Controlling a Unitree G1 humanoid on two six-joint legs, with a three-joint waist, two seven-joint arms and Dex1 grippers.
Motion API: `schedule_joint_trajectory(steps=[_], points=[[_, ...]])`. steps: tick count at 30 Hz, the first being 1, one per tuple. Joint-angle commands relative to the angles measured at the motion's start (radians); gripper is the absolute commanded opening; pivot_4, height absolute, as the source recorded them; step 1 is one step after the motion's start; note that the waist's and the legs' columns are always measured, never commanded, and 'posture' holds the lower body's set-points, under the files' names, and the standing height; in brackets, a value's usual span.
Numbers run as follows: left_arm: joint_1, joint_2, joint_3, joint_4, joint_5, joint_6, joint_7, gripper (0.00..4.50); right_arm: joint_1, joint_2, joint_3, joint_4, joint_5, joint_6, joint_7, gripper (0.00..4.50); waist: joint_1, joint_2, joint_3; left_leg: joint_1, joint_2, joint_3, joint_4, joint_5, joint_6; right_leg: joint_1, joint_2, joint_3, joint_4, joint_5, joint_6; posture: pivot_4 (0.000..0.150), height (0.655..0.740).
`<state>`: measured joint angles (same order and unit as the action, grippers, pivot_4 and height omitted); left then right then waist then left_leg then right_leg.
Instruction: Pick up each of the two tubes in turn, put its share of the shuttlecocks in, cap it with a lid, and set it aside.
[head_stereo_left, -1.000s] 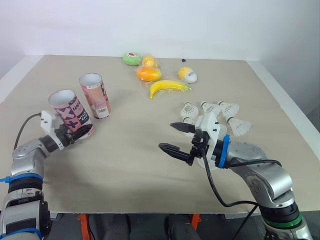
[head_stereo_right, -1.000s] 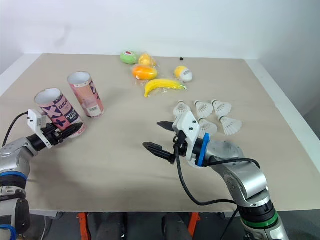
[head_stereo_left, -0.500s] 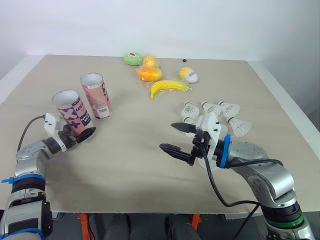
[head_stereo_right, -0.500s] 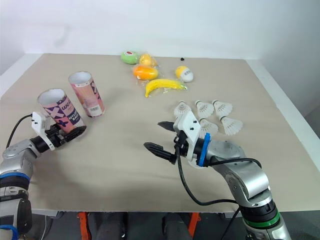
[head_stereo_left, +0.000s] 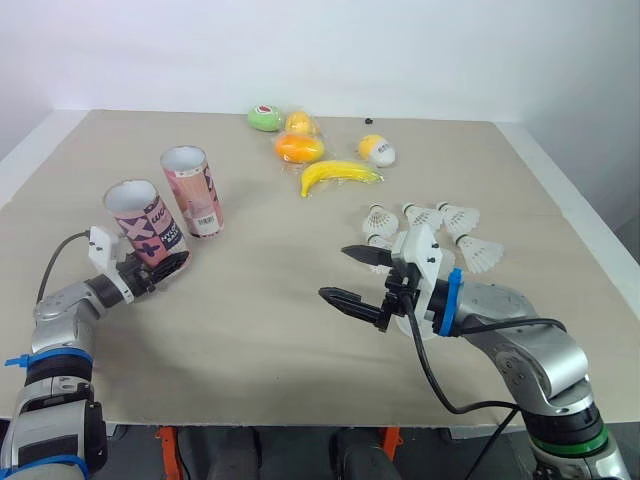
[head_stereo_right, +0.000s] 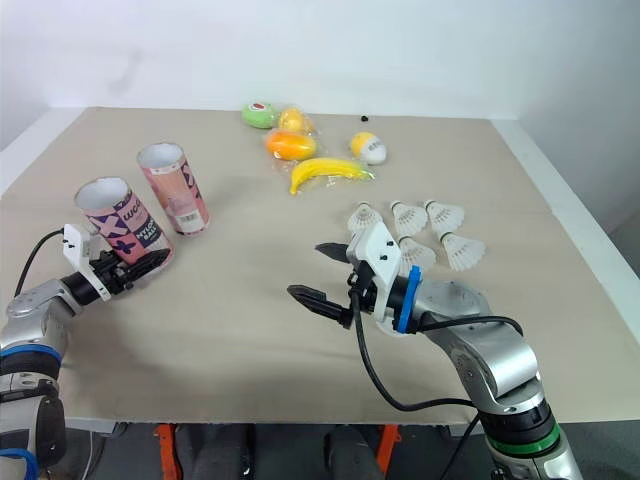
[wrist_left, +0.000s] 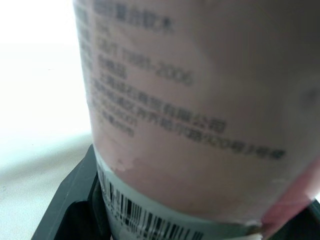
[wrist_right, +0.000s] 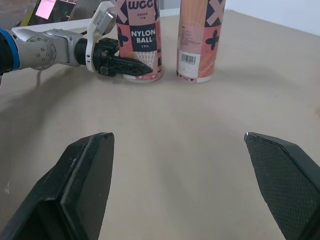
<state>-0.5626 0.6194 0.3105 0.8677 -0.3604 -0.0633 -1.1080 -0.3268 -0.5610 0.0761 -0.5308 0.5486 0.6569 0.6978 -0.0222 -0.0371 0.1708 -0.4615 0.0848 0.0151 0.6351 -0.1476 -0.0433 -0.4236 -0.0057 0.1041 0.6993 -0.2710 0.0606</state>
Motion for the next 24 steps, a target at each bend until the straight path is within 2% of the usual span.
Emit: schedule_joint_trajectory(steps=[1,4,7,10,14,24], points=[[0.016,0.041,-0.026,-0.064,0.004,0.041,-0.061,2.69,0.017,-0.002,-0.055,-0.045,0.048,0.012,-0.007,4.50,0.000,0.000,0.000,0.000,0.000,0.000,0.000,0.000,0.000,0.000,0.000,0.000,0.000,0.000,0.000,0.150,0.6917],[0.056,0.095,-0.090,-0.171,0.024,0.099,-0.156,2.69,0.074,-0.018,-0.117,-0.088,0.129,0.063,-0.018,4.50,0.000,0.000,0.000,-0.001,0.000,0.000,0.000,0.000,0.000,0.000,0.000,0.000,0.000,0.000,-0.001,0.150,0.6917],[0.123,0.197,-0.200,-0.365,0.045,0.205,-0.300,2.69,0.142,-0.039,-0.186,-0.162,0.216,0.127,-0.053,4.50,-0.001,0.000,0.000,-0.001,0.000,0.000,-0.001,-0.001,-0.002,0.000,0.000,0.001,0.000,-0.001,-0.004,0.150,0.6917],[0.147,0.266,-0.269,-0.470,0.083,0.235,-0.344,2.69,0.161,-0.034,-0.203,-0.184,0.237,0.167,-0.120,4.50,-0.002,0.001,0.000,0.000,0.000,-0.001,-0.001,-0.002,-0.002,0.000,0.000,0.000,0.001,-0.002,-0.006,0.150,0.6917],[0.140,0.365,-0.374,-0.519,0.192,0.153,-0.416,2.69,0.154,-0.005,-0.145,-0.137,0.144,0.191,-0.241,4.50,-0.002,0.001,-0.001,0.001,0.001,0.000,-0.001,-0.002,-0.002,0.000,0.000,-0.001,0.000,-0.006,-0.006,0.150,0.6917],[0.015,0.459,-0.478,-0.512,0.252,0.127,-0.506,2.69,0.045,0.092,-0.036,0.022,-0.004,0.221,-0.390,4.50,-0.026,0.003,-0.001,0.002,0.004,0.003,-0.001,-0.001,-0.001,-0.001,0.002,0.001,0.001,-0.006,-0.007,0.150,0.6917]])
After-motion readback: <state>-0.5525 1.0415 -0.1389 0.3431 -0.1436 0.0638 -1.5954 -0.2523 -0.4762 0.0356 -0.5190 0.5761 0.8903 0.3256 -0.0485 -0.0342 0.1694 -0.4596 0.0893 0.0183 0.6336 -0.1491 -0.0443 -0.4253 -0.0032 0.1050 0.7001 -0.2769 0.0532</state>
